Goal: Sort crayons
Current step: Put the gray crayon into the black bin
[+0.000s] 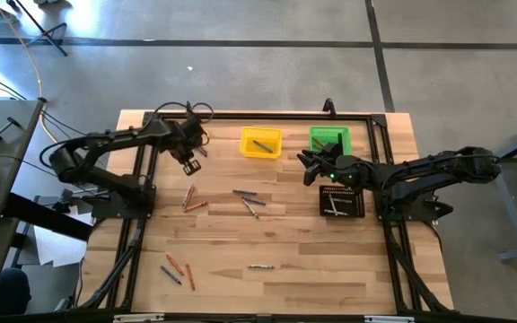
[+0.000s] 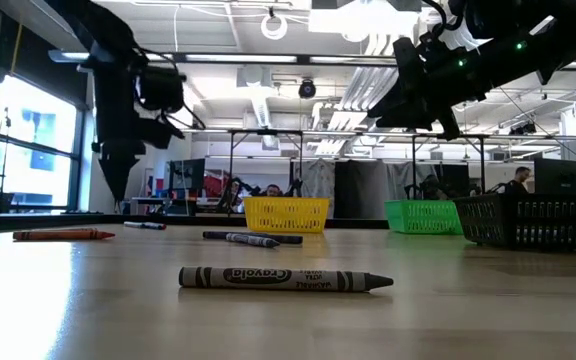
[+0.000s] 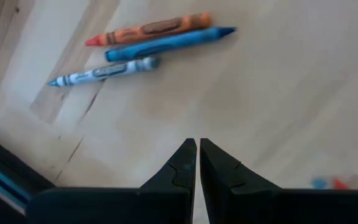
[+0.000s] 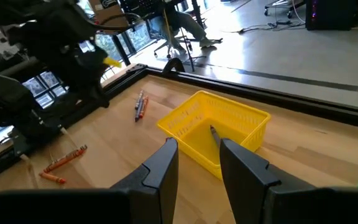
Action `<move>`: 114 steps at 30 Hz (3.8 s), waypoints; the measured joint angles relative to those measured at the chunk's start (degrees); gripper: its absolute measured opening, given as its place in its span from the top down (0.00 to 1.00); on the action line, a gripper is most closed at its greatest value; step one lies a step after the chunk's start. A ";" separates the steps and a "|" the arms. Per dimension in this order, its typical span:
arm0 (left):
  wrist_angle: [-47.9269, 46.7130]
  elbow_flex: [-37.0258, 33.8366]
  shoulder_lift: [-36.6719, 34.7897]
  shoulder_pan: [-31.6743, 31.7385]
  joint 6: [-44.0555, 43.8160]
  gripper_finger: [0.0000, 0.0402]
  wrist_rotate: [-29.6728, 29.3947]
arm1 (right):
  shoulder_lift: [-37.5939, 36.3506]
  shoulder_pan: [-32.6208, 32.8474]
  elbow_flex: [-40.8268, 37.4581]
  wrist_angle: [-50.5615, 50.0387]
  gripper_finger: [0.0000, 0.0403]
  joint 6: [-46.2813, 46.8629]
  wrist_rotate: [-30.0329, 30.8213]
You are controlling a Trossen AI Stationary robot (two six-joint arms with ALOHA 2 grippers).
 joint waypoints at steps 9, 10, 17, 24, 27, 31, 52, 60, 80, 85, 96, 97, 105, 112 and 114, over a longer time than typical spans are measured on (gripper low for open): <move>0.15 2.45 6.41 2.52 10.17 0.95 -0.42 | 0.00 -0.04 0.00 -0.02 0.72 -1.53 0.00; 0.34 2.45 6.91 2.42 11.42 0.94 -0.42 | 0.00 -0.04 0.00 -0.02 0.72 -1.53 0.00; 2.87 2.50 8.48 2.32 17.92 0.84 -1.48 | 0.00 -0.04 0.00 -0.02 0.72 -3.04 0.00; 8.82 2.50 8.49 2.32 24.79 0.75 -10.91 | 0.00 -0.04 0.00 -0.02 0.72 -5.99 0.00; 10.16 2.52 8.49 2.37 25.06 0.71 -11.08 | 0.00 -0.04 0.00 -0.02 0.72 -6.06 0.00; 10.09 2.50 8.49 2.37 25.09 0.65 -10.82 | 0.00 -0.04 0.00 -0.02 0.72 -7.29 0.00; 9.39 2.50 8.75 3.02 25.46 0.54 -15.27 | 0.00 -0.04 0.00 -0.94 0.72 -7.56 0.00; 9.48 2.47 14.25 4.73 26.50 0.54 -15.41 | 0.00 -0.04 0.00 -1.40 0.72 -7.56 0.00; 13.50 2.42 14.59 5.51 34.11 0.54 -16.50 | 0.00 -0.09 0.00 -3.32 0.72 -7.54 0.04; 14.81 2.43 14.59 6.74 38.44 0.54 -16.20 | 0.02 -0.09 0.00 -3.52 0.72 -7.56 0.04; 15.33 2.45 14.57 10.01 44.01 0.54 -11.39 | 0.02 -0.81 0.00 -4.84 0.72 -7.54 0.02; 15.33 2.45 14.58 10.29 44.39 0.54 -10.96 | 0.02 -1.12 0.00 -5.09 0.72 -7.50 0.04; 15.35 2.74 17.14 11.11 49.49 0.54 -8.29 | 0.02 -2.72 0.00 -7.72 0.72 -5.93 0.04; 15.45 2.72 18.36 10.82 50.19 0.54 -8.83 | 0.02 -3.08 0.00 -8.20 0.72 -5.96 0.04; 15.07 2.71 18.42 10.85 50.49 0.56 -8.41 | 0.02 -3.08 0.00 -8.21 0.72 -5.99 0.04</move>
